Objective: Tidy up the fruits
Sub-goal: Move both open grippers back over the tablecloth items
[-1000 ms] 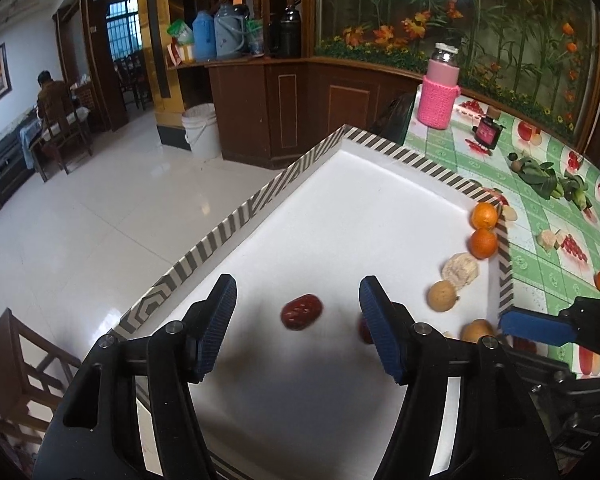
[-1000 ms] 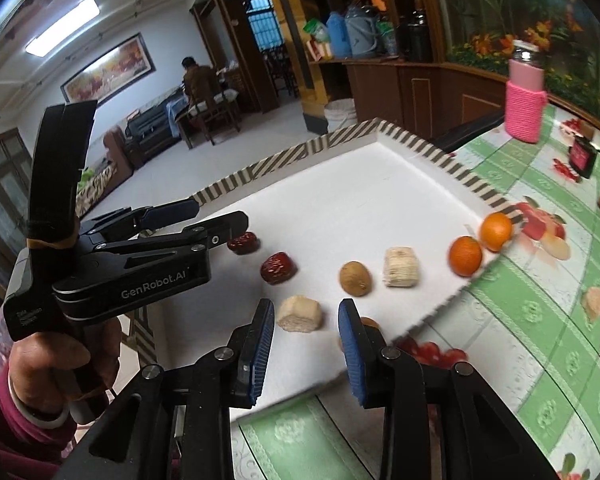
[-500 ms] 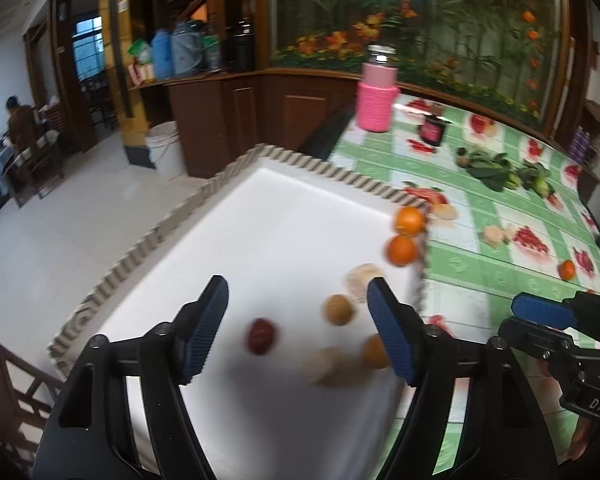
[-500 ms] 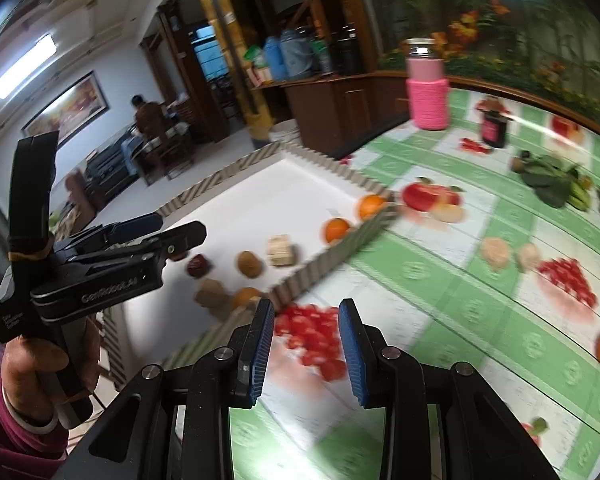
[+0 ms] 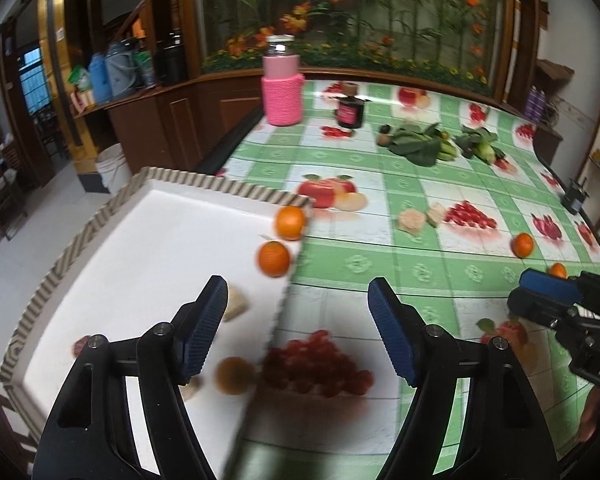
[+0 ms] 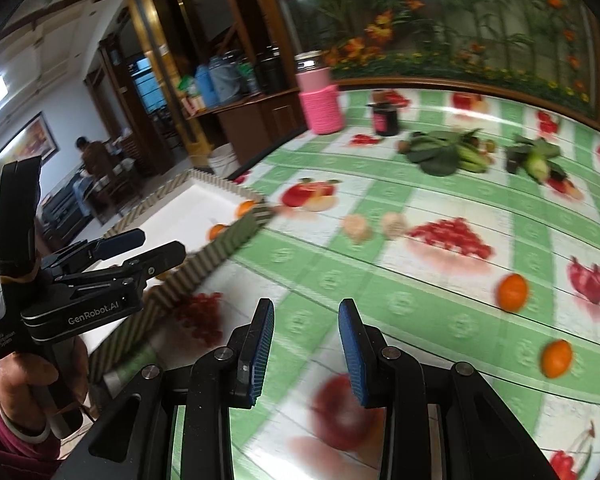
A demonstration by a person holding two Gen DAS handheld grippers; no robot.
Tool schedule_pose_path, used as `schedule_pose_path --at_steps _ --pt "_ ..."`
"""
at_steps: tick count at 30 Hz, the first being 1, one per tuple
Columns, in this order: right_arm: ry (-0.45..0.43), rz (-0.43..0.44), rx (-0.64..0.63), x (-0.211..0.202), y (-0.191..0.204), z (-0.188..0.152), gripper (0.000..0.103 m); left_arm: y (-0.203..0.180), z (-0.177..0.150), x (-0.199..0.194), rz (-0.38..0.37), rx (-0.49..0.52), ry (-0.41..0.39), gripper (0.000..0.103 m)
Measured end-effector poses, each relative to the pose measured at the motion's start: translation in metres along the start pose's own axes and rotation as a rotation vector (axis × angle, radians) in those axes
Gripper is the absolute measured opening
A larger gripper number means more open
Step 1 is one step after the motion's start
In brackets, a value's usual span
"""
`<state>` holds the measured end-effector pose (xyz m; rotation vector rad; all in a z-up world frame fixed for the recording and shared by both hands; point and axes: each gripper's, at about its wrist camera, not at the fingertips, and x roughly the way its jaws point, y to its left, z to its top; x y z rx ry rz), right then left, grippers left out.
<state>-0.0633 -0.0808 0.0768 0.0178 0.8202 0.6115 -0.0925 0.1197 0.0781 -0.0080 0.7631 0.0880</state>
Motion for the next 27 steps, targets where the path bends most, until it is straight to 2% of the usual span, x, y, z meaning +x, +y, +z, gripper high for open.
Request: schedule_pose_path --at_steps 9,15,20,27 --pt "-0.025 -0.131 0.102 -0.030 -0.061 -0.017 0.033 -0.037 0.008 0.024 -0.114 0.009 0.057 0.073" --pt "-0.026 -0.155 0.140 -0.035 -0.084 -0.021 0.033 -0.055 0.014 0.042 -0.132 0.026 0.083 0.073" --pt "0.006 -0.212 0.123 -0.018 -0.098 -0.011 0.037 -0.067 0.023 0.061 -0.137 0.052 0.111 0.073" --pt "0.068 -0.256 0.098 0.013 -0.121 0.004 0.037 -0.076 0.033 0.085 -0.148 0.053 0.137 0.073"
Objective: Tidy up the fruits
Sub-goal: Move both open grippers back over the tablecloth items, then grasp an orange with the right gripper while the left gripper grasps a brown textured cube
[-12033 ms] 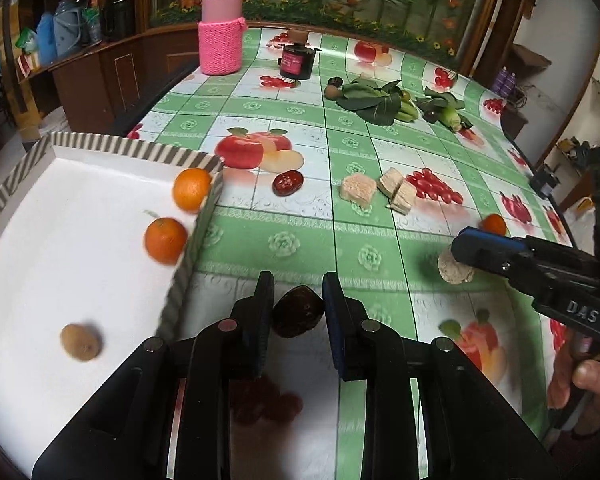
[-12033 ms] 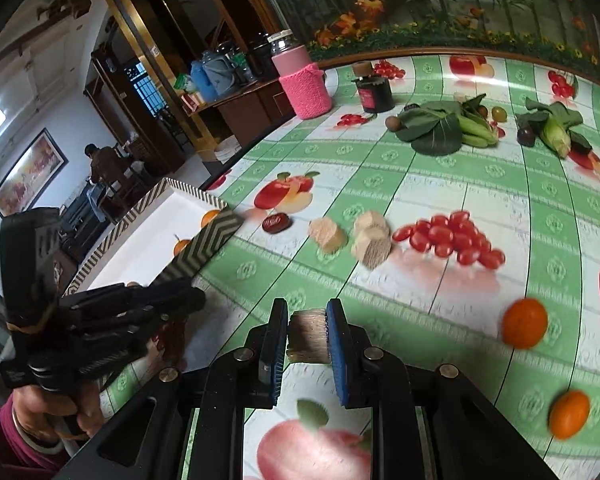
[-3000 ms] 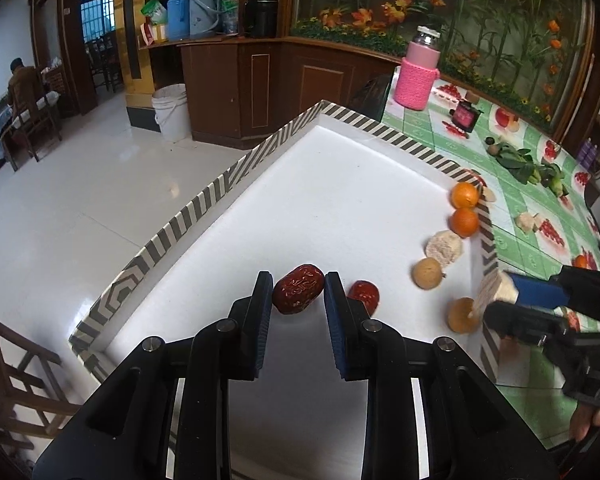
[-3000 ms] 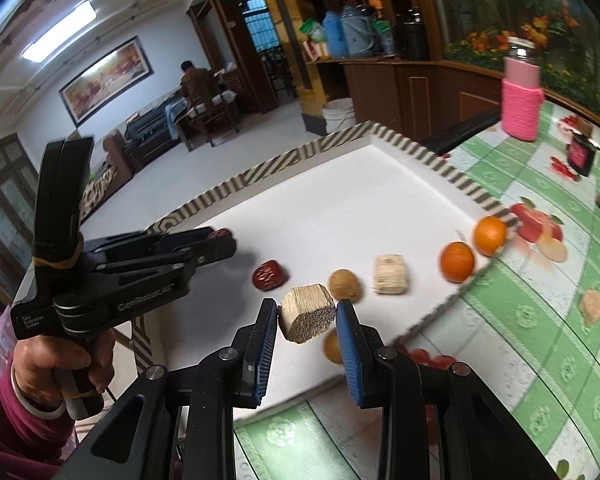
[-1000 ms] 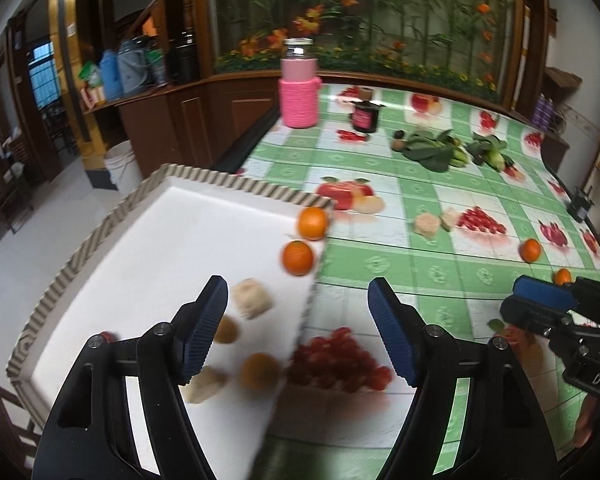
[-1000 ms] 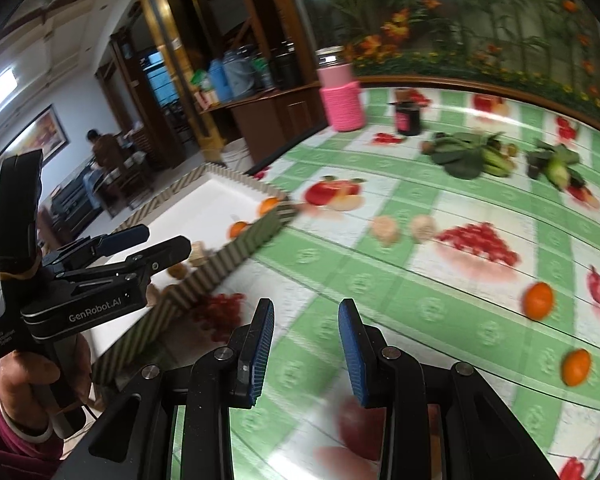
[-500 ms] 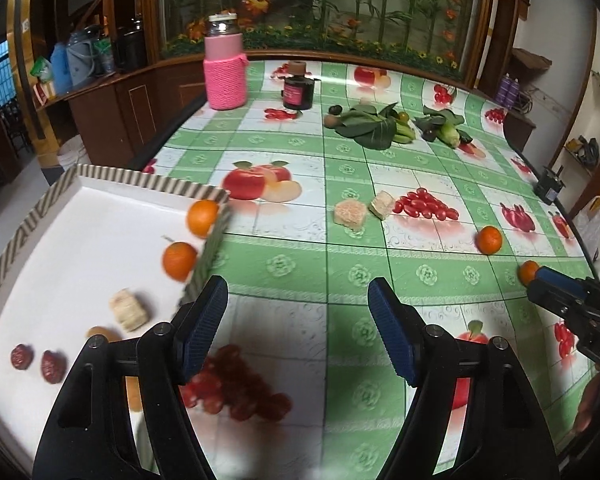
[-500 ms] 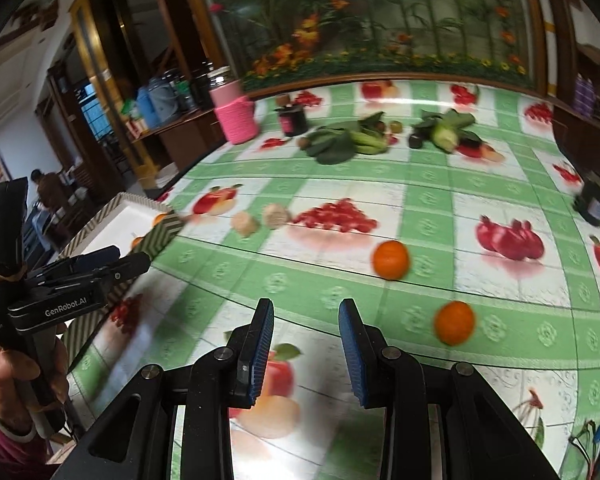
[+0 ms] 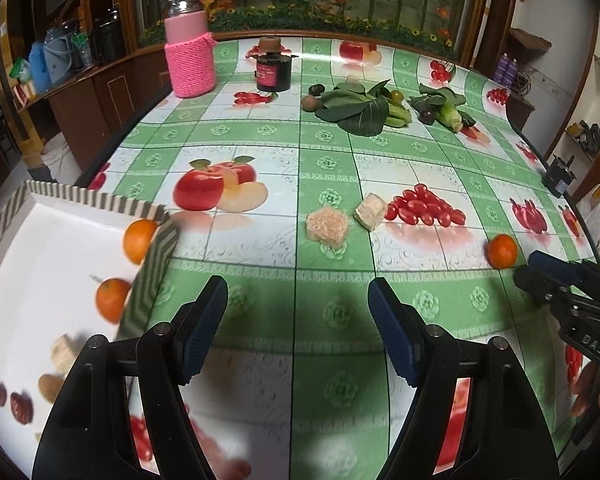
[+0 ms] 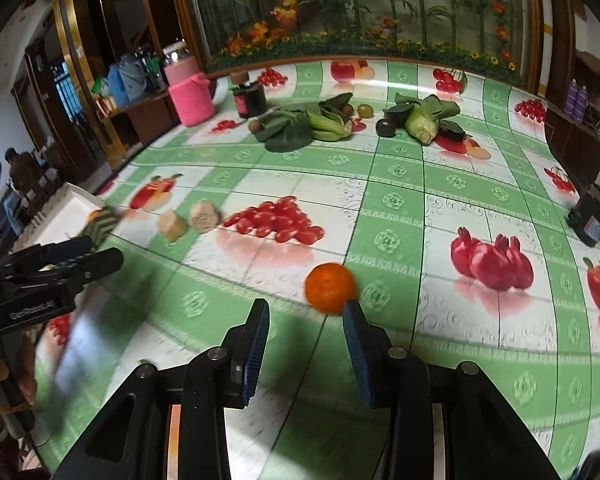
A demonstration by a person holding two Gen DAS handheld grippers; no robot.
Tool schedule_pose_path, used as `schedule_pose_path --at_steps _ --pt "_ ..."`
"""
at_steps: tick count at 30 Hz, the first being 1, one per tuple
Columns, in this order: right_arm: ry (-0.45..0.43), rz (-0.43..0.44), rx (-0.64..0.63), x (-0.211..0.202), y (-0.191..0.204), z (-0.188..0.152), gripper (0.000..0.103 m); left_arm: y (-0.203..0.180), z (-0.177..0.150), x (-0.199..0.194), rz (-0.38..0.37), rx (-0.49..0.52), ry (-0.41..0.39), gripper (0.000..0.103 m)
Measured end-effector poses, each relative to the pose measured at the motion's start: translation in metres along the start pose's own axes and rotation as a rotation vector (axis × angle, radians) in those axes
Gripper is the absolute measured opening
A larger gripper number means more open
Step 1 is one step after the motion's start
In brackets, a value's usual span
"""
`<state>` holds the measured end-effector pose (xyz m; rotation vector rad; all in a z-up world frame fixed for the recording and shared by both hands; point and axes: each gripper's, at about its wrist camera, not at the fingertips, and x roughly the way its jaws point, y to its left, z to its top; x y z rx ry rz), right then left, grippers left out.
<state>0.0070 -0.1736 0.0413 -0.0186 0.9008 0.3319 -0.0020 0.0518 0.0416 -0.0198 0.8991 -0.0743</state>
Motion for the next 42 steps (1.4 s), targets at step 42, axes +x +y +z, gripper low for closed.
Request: schedule_pose_path --at_steps 42 --pt "-0.070 0.257 0.008 -0.012 0.059 -0.001 0.031 0.024 -0.019 -0.032 0.032 -0.001 -0.038 0.033"
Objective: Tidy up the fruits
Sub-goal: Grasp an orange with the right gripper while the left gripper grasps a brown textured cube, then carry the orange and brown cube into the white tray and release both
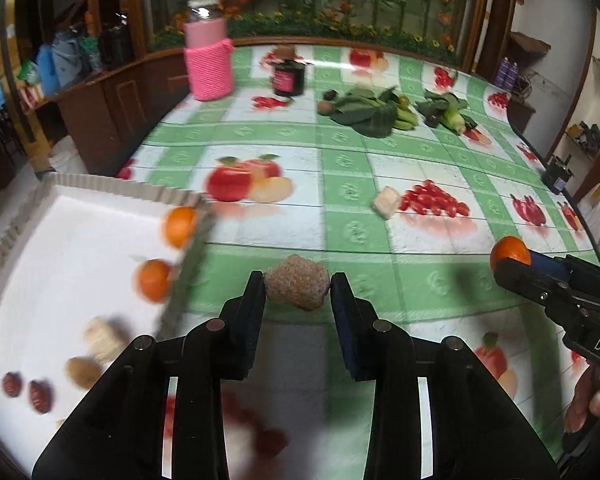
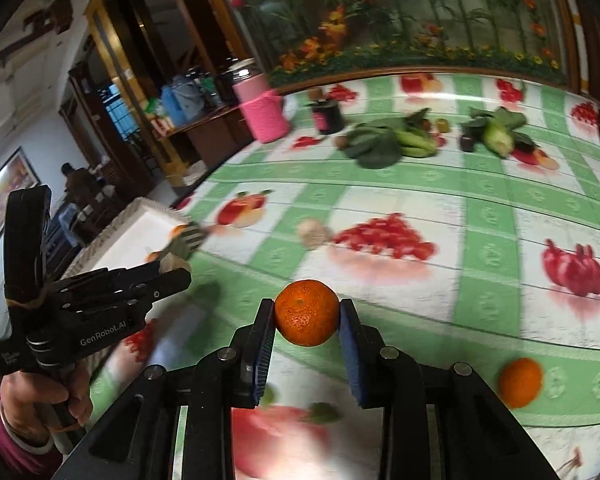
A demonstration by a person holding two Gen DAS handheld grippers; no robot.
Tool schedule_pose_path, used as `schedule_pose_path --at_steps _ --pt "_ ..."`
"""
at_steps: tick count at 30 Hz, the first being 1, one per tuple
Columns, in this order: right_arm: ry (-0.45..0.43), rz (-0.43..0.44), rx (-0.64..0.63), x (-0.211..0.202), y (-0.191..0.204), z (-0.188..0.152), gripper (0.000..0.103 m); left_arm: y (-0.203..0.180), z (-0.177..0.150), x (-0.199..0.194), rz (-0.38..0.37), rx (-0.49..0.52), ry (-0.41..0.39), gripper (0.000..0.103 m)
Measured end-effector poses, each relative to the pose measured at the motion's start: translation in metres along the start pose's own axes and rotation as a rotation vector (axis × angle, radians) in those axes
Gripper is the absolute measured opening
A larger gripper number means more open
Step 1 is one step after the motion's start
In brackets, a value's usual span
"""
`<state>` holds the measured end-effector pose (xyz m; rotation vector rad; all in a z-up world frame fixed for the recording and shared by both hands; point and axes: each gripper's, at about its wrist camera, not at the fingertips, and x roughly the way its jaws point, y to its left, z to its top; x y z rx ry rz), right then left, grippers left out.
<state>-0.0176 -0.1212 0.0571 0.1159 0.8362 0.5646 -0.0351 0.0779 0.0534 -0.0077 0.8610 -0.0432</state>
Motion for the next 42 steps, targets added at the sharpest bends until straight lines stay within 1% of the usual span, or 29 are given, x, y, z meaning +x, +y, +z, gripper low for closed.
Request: schedule_pose_path --at_steps 3,12,17,21,29,42 --pt "0.007 0.033 -0.021 0.006 0.021 0.000 0.031 0.016 -0.006 -0.015 0.034 -0.007 -0.023 0.033" --pt "0.024 0.110 -0.126 0.027 0.089 0.005 0.031 0.083 -0.017 -0.056 0.157 -0.086 -0.083 0.033" --pt "0.037 0.138 -0.182 0.039 0.121 0.010 0.031 0.116 -0.022 -0.072 0.218 -0.118 -0.109 0.033" --pt "0.044 0.158 -0.225 0.050 0.145 0.015 0.031 0.138 -0.024 -0.078 0.253 -0.140 -0.119 0.033" --pt "0.075 0.174 -0.296 0.074 0.181 0.022 0.031 0.166 -0.027 -0.072 0.277 -0.179 -0.104 0.033" --pt "0.130 0.183 -0.335 0.110 0.195 0.032 0.031 0.185 -0.022 -0.056 0.279 -0.199 -0.070 0.033"
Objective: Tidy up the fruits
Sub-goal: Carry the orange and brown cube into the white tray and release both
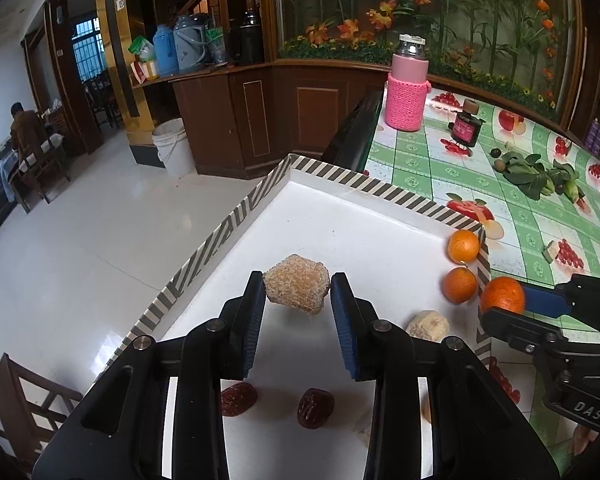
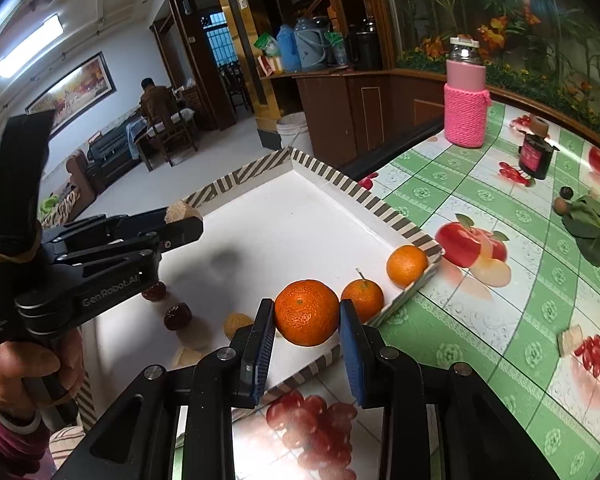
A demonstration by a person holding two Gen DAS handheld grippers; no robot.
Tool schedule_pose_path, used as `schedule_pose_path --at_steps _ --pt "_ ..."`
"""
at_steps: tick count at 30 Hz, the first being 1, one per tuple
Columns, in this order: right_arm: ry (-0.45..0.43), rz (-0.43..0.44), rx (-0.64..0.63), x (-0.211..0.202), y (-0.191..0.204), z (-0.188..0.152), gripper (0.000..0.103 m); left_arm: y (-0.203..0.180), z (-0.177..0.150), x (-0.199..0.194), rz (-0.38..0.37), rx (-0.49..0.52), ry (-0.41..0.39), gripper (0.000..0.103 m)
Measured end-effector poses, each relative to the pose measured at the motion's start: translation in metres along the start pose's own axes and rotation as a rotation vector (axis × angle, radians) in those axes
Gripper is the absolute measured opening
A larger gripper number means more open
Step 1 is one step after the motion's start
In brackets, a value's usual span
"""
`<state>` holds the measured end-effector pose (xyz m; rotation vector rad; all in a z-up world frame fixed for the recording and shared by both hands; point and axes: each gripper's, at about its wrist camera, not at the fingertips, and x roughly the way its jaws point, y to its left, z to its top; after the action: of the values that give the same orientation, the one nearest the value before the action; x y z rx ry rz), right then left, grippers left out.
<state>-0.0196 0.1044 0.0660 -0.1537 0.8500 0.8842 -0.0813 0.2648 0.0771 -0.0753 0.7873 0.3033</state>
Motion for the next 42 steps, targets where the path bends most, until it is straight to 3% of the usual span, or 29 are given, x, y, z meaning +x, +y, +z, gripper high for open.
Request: schedule_pose_path --at_steps 9,20,29,32,33,34,42 --pt "0.030 0.011 -0.023 0.021 0.000 0.015 0.031 0.002 0.009 0.005 -0.061 -0.006 0.070 0.033" --pt "0.096 0.028 -0.077 0.056 0.008 0.028 0.031 -0.005 0.007 0.039 -0.037 0.053 0.204 0.033" --pt "0.142 0.023 -0.061 0.081 0.001 0.029 0.031 0.002 -0.001 0.049 -0.032 0.037 0.252 0.034" --pt "0.146 -0.002 -0.079 0.078 0.003 0.029 0.032 0.005 -0.003 0.048 -0.014 0.031 0.255 0.046" --pt "0.145 -0.010 -0.088 0.077 0.004 0.029 0.032 0.006 -0.003 0.048 -0.011 0.024 0.253 0.060" --pt "0.144 -0.014 -0.093 0.076 0.005 0.028 0.033 0.008 -0.003 0.046 -0.009 0.018 0.248 0.066" --pt "0.088 -0.007 -0.059 0.042 0.005 0.021 0.033 0.012 -0.007 0.032 0.034 0.013 0.194 0.066"
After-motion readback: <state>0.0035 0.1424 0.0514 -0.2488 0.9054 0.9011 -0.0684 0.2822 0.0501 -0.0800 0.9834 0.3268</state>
